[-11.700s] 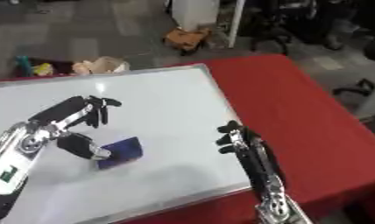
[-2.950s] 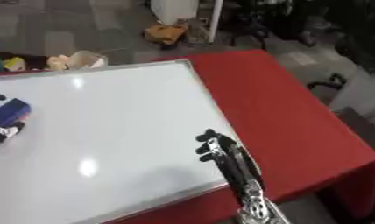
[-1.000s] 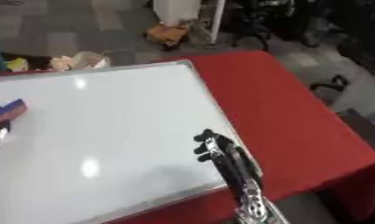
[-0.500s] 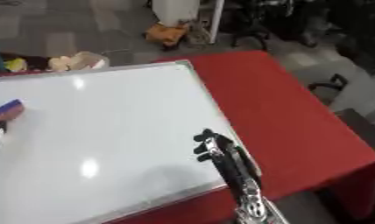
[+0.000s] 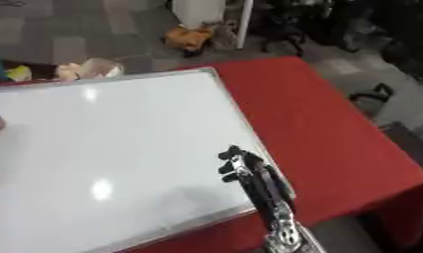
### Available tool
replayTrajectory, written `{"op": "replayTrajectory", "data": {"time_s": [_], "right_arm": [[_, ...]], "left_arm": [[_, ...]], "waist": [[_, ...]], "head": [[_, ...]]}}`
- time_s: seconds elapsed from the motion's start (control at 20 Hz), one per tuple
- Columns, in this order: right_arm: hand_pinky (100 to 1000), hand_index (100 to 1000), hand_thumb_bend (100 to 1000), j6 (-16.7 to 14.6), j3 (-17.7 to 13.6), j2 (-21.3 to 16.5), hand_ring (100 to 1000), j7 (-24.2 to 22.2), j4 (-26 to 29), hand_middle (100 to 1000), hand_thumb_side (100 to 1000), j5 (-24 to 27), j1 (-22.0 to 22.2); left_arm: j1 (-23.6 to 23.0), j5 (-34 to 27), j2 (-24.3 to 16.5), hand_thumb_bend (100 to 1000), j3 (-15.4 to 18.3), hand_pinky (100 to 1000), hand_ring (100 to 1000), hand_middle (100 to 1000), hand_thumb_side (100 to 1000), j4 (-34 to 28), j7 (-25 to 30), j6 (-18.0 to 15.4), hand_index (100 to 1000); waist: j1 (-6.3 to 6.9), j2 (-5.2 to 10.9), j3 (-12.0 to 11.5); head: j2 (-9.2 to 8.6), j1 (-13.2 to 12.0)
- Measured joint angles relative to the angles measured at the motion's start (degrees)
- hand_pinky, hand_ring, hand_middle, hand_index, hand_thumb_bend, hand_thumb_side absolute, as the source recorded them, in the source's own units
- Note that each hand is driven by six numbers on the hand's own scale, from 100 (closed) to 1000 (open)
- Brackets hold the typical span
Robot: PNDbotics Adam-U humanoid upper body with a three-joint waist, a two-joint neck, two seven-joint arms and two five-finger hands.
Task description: Wipe the whiteboard clean with a brush.
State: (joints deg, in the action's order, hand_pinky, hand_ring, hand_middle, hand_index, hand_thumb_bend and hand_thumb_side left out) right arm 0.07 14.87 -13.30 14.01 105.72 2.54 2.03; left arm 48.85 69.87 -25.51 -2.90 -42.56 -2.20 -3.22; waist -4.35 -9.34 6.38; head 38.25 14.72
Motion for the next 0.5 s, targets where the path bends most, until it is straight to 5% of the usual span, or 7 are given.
{"op": "replayTrajectory", "data": {"time_s": [0.5], "right_arm": [[604, 686, 100, -0.12, 0.00, 0.01, 638, -0.07, -0.15, 482, 870, -0.01, 0.00]], "left_arm": [[-0.94, -3.06, -0.21, 396, -0.73, 471, 517, 510, 230, -1.42, 1.92, -2.27, 713]], "waist": [[-0.02, -0.01, -0.02]], "head": [[0.00, 0.01]]}}
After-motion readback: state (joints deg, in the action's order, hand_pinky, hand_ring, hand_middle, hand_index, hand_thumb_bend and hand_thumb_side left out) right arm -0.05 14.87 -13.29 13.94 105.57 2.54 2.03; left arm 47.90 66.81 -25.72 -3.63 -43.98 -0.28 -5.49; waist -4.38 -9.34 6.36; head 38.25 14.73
